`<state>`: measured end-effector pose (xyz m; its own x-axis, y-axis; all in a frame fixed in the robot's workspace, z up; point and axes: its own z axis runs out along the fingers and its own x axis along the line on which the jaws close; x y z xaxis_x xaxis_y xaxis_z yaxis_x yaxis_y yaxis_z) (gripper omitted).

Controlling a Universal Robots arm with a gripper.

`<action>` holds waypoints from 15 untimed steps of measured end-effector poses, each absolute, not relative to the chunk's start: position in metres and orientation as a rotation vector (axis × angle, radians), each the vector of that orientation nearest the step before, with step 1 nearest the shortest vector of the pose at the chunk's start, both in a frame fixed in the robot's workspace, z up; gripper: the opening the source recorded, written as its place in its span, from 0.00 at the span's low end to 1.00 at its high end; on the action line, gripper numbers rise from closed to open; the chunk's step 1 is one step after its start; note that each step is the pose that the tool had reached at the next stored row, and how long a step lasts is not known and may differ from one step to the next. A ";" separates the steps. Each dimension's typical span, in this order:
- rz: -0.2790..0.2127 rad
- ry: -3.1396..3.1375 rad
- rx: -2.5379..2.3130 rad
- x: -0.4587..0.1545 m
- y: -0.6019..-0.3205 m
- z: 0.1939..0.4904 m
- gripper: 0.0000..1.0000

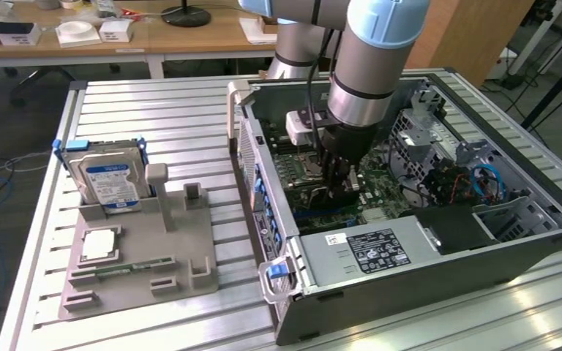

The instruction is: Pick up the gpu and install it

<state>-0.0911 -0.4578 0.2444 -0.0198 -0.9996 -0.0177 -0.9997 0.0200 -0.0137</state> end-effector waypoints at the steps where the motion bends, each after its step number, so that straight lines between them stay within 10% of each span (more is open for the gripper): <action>1: 0.004 2.228 -2.184 -0.091 -0.458 0.244 0.26; 15: 0.004 2.228 -2.184 -0.091 -0.458 0.243 0.26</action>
